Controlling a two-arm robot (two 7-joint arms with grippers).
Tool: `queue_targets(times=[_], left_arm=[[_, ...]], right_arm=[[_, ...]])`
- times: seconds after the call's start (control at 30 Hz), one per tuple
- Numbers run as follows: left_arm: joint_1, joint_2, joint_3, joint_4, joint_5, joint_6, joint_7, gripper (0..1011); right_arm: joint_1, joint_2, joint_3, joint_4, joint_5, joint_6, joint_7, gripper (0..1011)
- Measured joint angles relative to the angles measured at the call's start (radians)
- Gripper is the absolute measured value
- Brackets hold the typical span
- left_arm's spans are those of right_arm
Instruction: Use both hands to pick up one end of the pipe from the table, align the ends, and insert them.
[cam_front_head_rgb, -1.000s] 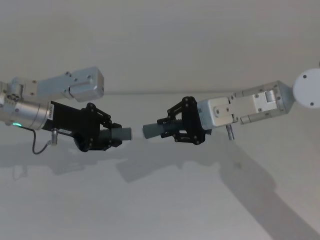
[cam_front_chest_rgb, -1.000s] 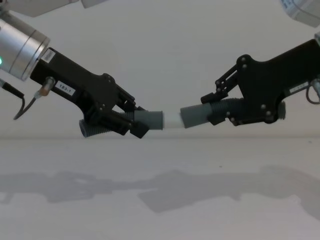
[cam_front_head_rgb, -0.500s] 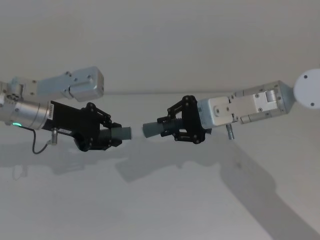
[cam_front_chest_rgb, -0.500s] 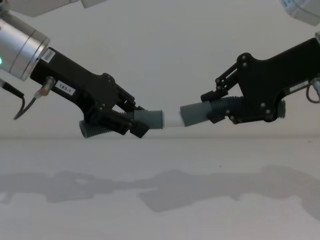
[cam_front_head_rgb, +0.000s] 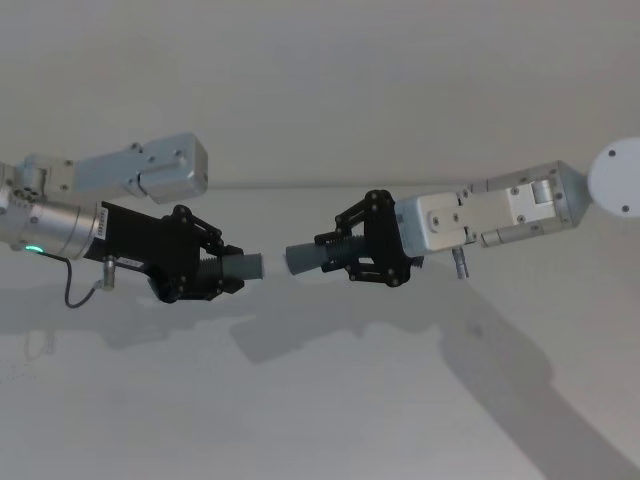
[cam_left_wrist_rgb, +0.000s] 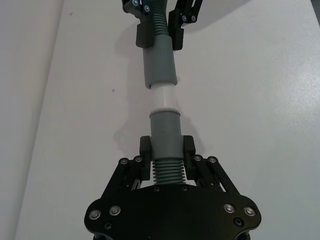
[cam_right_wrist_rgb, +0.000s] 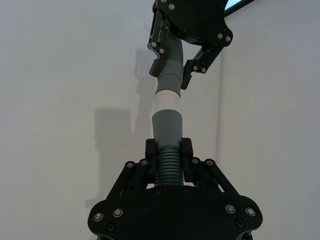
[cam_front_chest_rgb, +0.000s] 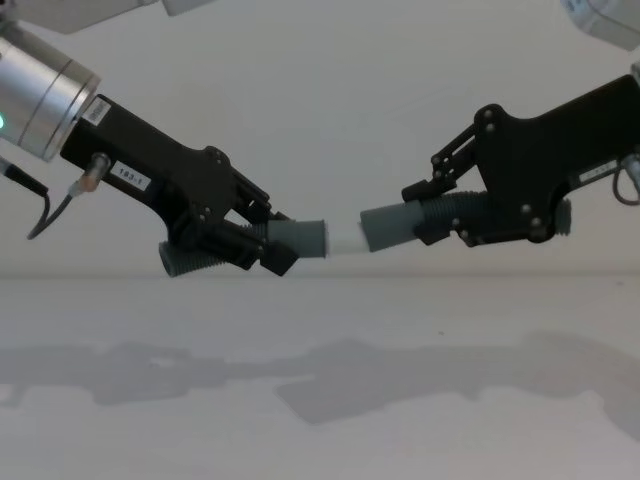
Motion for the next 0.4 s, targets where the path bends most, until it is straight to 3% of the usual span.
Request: queue_targets(times=[0.4], left_arm=[[0.000, 0.000, 0.000, 0.000, 0.000, 0.000, 0.000, 336]], right_arm=[[-0.001, 0.000, 0.001, -0.001, 0.000, 0.001, -0.001, 260]])
